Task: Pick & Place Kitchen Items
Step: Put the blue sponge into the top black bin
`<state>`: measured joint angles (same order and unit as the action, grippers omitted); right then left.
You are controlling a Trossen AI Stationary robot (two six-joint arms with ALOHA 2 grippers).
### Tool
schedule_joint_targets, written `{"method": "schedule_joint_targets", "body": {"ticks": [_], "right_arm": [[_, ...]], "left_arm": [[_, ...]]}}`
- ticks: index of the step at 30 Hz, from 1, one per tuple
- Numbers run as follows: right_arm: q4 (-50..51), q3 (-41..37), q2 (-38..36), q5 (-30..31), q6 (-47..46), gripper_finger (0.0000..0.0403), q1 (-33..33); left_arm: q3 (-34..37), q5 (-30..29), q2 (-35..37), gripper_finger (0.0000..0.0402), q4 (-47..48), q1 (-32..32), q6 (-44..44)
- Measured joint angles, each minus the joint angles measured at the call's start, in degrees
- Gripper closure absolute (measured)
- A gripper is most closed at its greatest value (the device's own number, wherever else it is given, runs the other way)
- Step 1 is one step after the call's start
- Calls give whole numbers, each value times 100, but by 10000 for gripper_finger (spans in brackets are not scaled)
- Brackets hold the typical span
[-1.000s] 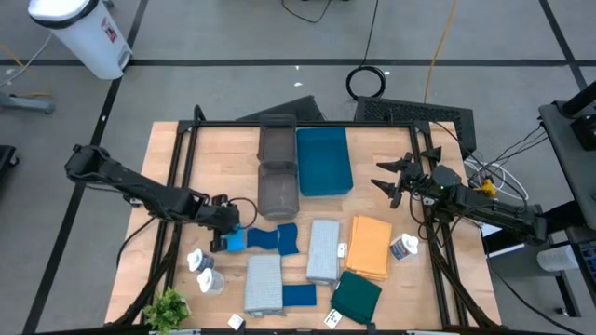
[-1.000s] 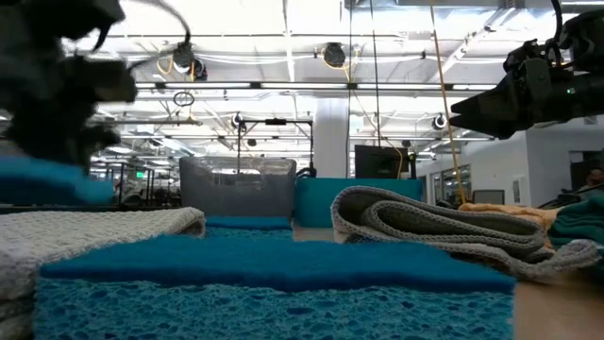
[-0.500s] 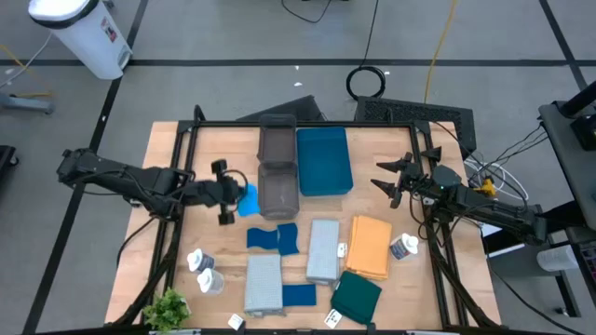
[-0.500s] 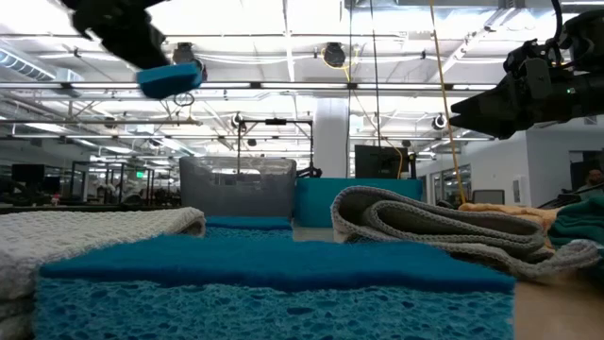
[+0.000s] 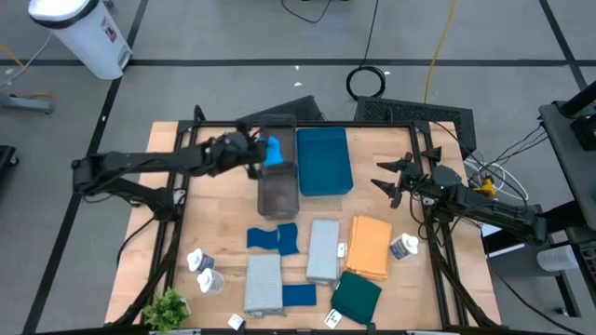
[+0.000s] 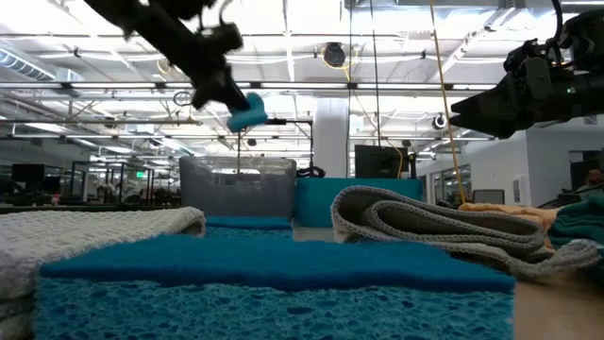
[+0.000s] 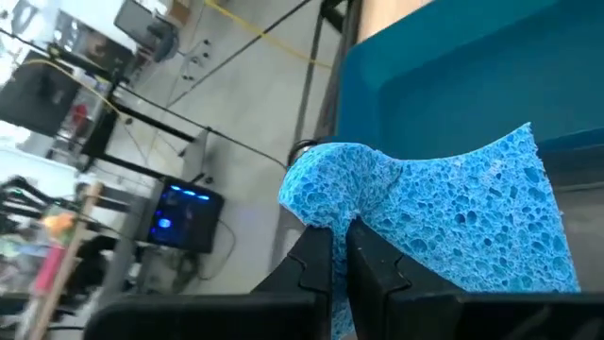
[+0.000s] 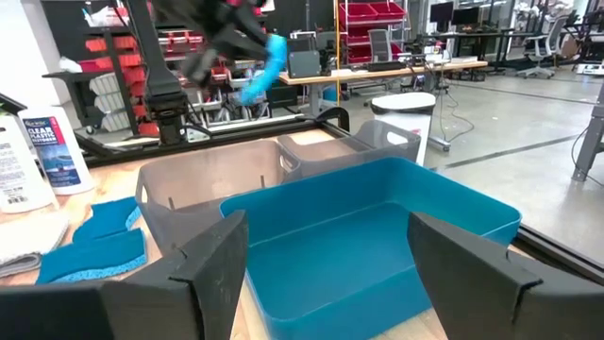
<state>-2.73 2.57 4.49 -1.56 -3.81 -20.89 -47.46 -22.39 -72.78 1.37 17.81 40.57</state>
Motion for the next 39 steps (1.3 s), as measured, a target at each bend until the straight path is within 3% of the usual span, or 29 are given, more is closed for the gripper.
{"method": "schedule_joint_targets", "body": {"ticks": [7,15,23,29,34,39], "right_arm": [[-16,0,2,-2,2,140,1],[-29,0,2,-4,1,140,0],[-34,0,2,-4,0,140,-1],[-37,0,2,-4,2,140,-1],[-38,0,2,-2,0,140,0],[-40,0,1,-2,2,140,-1]], "left_arm": [[0,587,-1121,371,-1199,805,598],[0,389,-1889,363,-1467,1029,1107],[2,240,-1973,229,-1518,937,754],[2,-207,-1962,134,-1515,944,629],[-56,-428,-1709,96,-1386,908,457],[-304,-485,-1053,91,-855,635,-347]]}}
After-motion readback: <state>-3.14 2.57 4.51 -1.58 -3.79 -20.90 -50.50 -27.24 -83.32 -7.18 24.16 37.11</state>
